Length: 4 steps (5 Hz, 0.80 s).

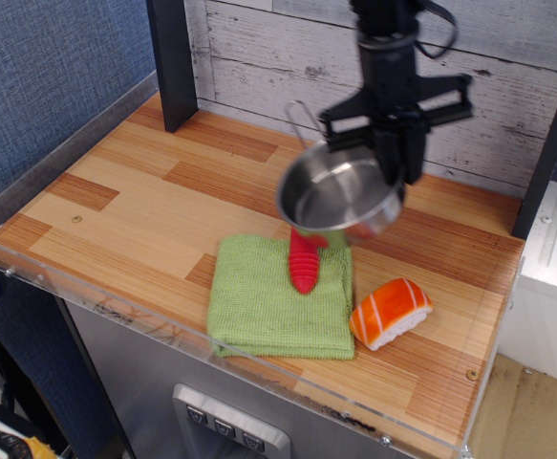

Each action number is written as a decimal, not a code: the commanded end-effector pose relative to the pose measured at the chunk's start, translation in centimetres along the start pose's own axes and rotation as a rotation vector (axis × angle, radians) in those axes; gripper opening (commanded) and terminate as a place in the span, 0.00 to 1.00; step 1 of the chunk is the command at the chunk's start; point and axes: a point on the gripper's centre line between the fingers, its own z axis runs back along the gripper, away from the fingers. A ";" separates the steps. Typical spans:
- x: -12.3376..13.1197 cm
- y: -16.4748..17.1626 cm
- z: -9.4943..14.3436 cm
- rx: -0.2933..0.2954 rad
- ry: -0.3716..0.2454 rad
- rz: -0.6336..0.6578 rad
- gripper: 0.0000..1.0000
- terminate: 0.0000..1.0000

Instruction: Move the bowl to the upper right corner of the cloth.

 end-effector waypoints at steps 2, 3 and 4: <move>-0.9 -2.2 -3.2 0.036 -0.009 -0.088 0.00 0.00; -1.0 -1.9 -4.3 0.044 -0.007 -0.089 0.00 0.00; -0.8 -1.7 -4.4 0.056 -0.028 -0.062 1.00 0.00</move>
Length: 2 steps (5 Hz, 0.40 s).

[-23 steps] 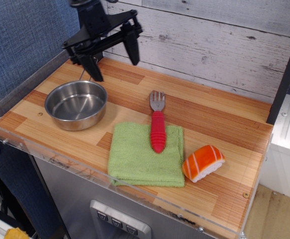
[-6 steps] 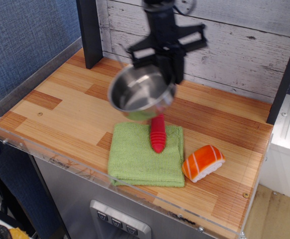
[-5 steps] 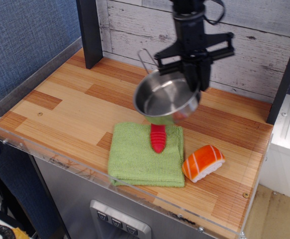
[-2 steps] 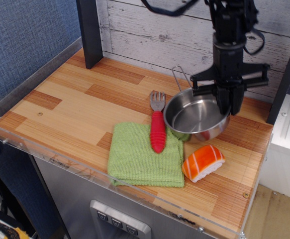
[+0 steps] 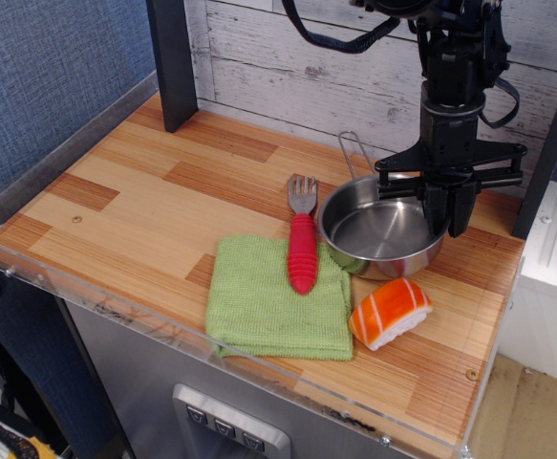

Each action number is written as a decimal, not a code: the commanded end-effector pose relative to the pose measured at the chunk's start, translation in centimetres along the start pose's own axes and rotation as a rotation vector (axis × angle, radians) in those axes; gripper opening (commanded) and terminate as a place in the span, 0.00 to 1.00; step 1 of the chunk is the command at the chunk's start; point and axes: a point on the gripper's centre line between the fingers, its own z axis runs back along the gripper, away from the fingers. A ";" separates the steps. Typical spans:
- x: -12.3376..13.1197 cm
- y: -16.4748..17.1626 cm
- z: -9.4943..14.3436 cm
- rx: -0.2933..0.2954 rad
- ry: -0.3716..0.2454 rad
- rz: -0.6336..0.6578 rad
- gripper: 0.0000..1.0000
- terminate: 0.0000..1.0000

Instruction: Move the bowl to the upper right corner of the cloth.

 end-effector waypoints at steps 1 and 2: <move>-0.2 0.6 0.4 0.008 -0.020 0.018 1.00 0.00; -0.2 0.7 0.4 0.022 -0.025 0.017 1.00 0.00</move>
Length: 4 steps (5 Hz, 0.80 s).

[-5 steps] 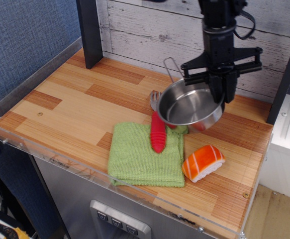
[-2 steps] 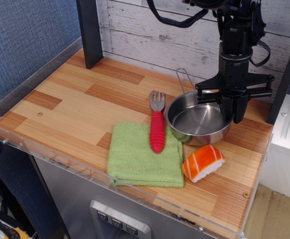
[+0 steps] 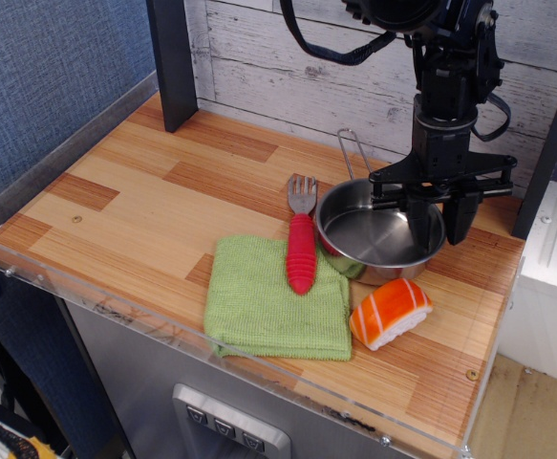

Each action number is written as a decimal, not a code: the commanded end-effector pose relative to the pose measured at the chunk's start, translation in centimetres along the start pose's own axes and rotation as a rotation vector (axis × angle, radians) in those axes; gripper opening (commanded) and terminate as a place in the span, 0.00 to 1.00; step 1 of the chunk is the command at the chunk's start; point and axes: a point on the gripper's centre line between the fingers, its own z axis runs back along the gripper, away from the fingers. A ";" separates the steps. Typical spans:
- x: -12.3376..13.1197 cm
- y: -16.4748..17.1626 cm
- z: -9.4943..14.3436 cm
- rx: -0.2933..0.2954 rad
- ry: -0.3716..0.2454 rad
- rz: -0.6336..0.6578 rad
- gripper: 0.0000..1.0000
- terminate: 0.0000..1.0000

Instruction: Move the bowl to the upper right corner of the cloth.

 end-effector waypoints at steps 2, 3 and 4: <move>-0.1 0.2 1.5 -0.009 -0.032 0.007 1.00 0.00; 0.1 0.3 2.5 -0.036 -0.025 0.028 1.00 0.00; 0.5 0.2 5.7 -0.086 -0.019 0.049 1.00 0.00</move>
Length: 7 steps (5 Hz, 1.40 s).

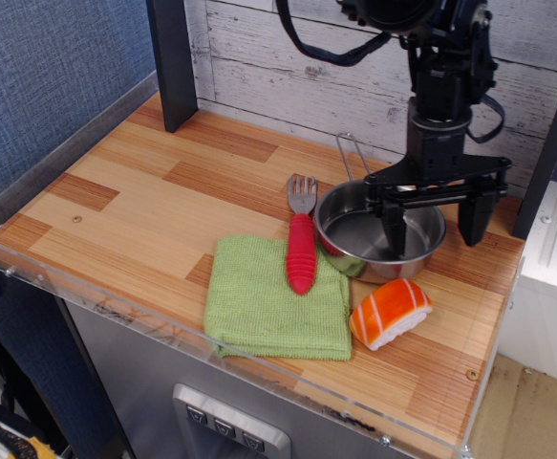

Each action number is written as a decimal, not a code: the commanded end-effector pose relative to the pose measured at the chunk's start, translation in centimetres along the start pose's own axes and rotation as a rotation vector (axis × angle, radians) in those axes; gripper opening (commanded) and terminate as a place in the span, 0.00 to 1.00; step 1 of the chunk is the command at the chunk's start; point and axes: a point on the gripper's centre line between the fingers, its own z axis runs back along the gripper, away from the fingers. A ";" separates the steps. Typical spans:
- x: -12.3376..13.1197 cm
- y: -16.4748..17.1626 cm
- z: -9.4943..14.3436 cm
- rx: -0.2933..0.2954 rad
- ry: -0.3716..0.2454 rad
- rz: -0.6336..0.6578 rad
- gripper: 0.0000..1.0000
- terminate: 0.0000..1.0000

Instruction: Move the bowl to the upper right corner of the cloth.

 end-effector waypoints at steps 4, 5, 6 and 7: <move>-1.8 1.7 16.8 -0.230 -0.221 -0.026 1.00 0.00; -2.2 2.0 17.6 -0.256 -0.272 0.004 1.00 0.00; -2.2 2.0 17.6 -0.256 -0.272 0.004 1.00 0.00; -2.2 2.0 17.6 -0.256 -0.272 0.004 1.00 0.00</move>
